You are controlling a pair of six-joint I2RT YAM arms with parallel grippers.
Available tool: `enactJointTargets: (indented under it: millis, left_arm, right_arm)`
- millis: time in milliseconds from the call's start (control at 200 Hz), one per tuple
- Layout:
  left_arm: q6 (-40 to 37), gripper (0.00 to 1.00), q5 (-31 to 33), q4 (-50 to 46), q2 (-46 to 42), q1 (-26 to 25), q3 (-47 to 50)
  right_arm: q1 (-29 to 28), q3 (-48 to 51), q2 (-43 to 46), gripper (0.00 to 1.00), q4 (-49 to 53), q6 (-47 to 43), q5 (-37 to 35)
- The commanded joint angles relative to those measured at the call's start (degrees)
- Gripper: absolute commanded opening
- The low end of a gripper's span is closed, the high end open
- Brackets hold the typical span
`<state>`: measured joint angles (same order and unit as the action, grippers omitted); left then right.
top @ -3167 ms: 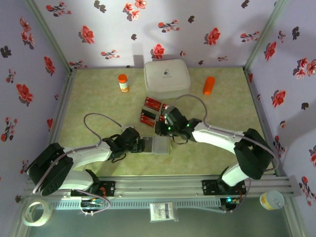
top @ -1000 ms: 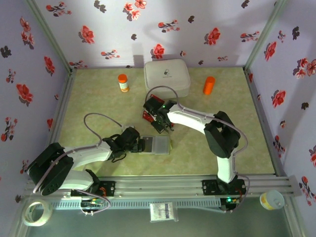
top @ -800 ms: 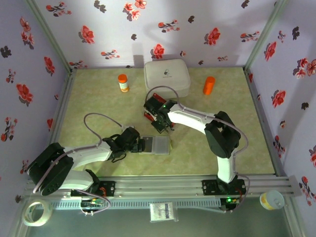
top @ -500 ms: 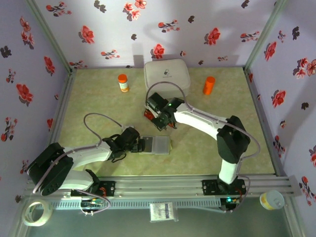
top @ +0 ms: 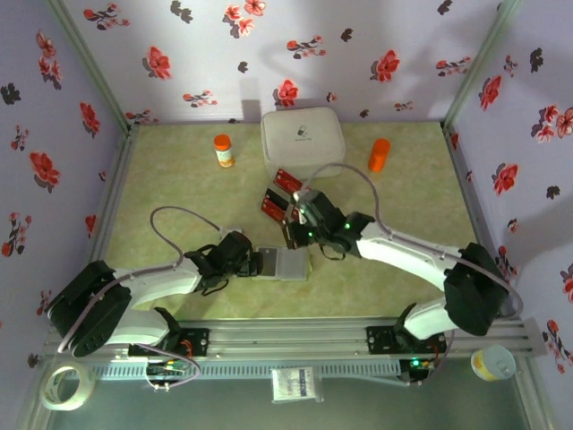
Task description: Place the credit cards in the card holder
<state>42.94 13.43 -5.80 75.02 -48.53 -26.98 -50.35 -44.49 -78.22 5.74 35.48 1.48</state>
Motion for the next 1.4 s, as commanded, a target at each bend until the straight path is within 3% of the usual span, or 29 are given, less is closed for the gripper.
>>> enactJointTargets:
  millis: [0, 195, 500, 1395]
  left_arm:
    - [1.1, 0.93, -5.8, 0.5, 2.8, 0.0, 2.6]
    - [1.3, 0.93, -5.8, 0.4, 3.2, -0.1, 2.7]
    - [1.6, 0.93, -5.8, 0.2, 3.2, -0.1, 2.8]
    - [1.8, 0.93, -5.7, 0.3, 2.8, -0.2, 3.4]
  right_arm:
    - [-1.2, 7.6, 3.3, 0.0, -18.3, 14.0, -2.5]
    - [-3.3, 17.1, 5.3, 0.0, -28.6, 20.5, -7.1]
    - [-5.9, 23.7, 2.1, 0.0, -40.2, 26.3, -9.9]
    - [-8.3, 27.1, -6.3, 0.0, -50.6, 30.8, -10.4]
